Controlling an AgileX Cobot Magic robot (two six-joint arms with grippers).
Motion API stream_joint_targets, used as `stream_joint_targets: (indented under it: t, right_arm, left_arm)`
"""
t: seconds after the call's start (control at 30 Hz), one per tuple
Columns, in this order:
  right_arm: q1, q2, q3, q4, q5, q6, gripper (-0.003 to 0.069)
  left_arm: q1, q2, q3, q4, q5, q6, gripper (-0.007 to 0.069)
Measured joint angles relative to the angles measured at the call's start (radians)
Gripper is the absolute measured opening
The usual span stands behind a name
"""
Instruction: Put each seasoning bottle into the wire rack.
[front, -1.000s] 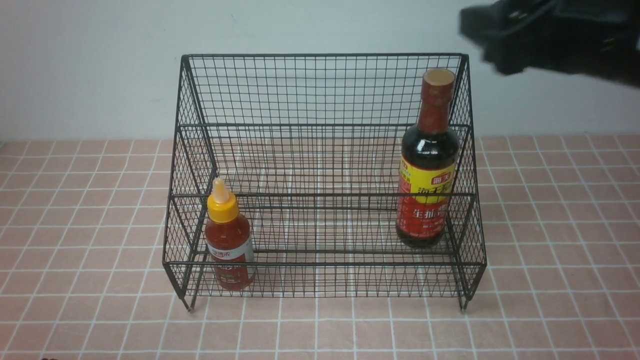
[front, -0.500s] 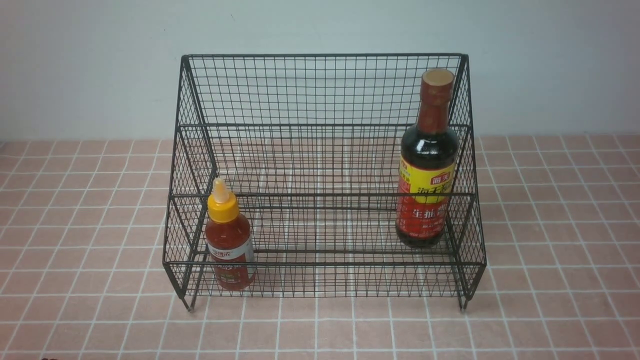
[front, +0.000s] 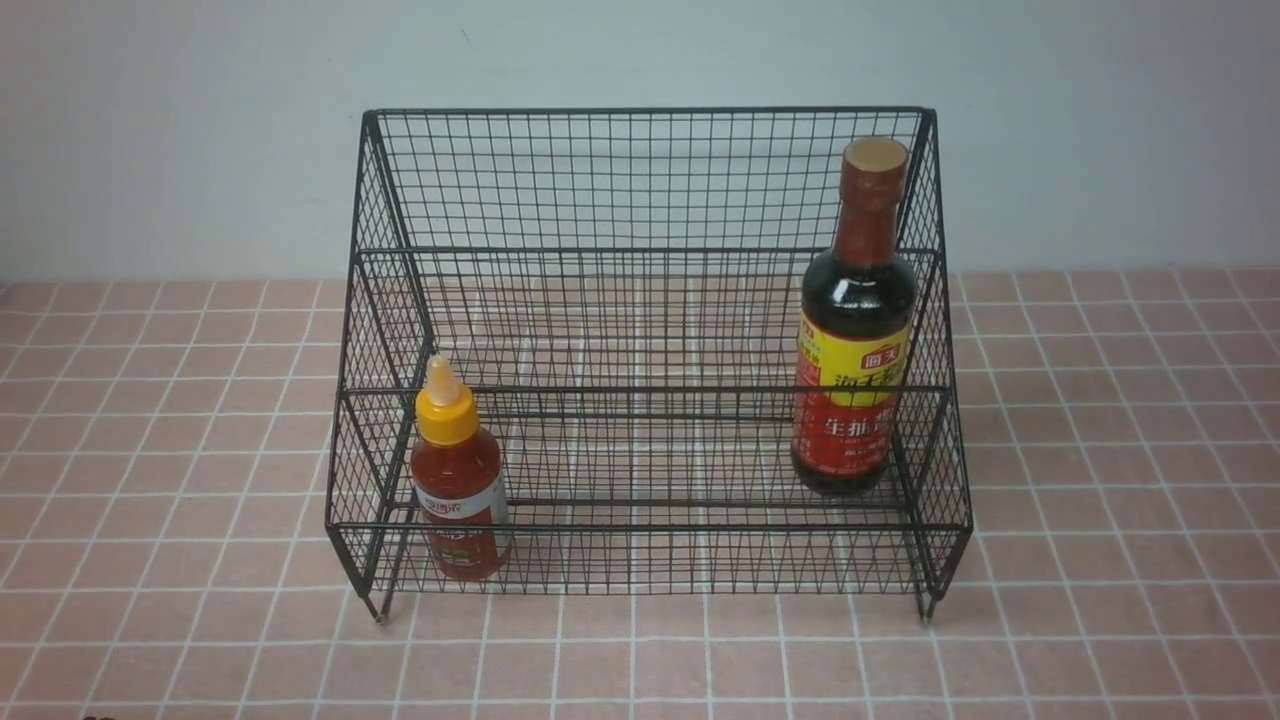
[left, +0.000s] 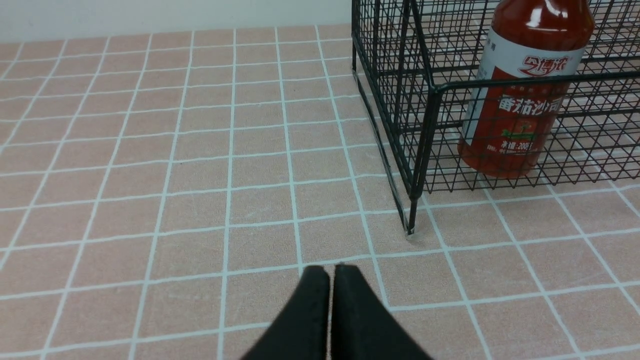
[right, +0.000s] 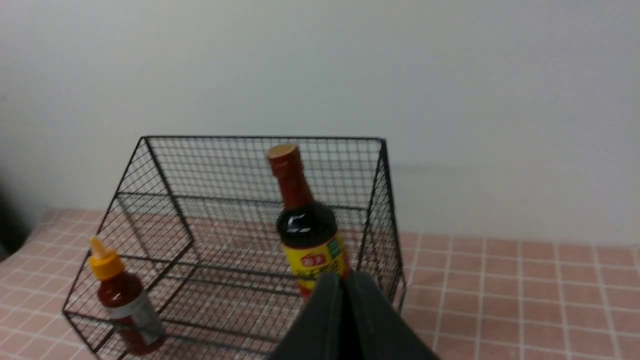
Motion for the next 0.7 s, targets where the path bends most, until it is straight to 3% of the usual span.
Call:
stream_joint_targets:
  t: [0.27, 0.57, 0.7]
  right_arm:
    - [0.0, 0.0, 0.097, 0.067, -0.107, -0.016, -0.0013]
    - [0.0, 0.0, 0.252, 0.099, -0.536, -0.188, -0.0013]
    - [0.0, 0.0, 0.316, 0.138, -0.643, -0.241, -0.0013]
  left_arm:
    - [0.0, 0.0, 0.0, 0.0, 0.0, 0.0, -0.0007]
    - [0.0, 0.0, 0.0, 0.0, 0.0, 0.0, -0.0007]
    - [0.0, 0.0, 0.0, 0.0, 0.0, 0.0, -0.0007]
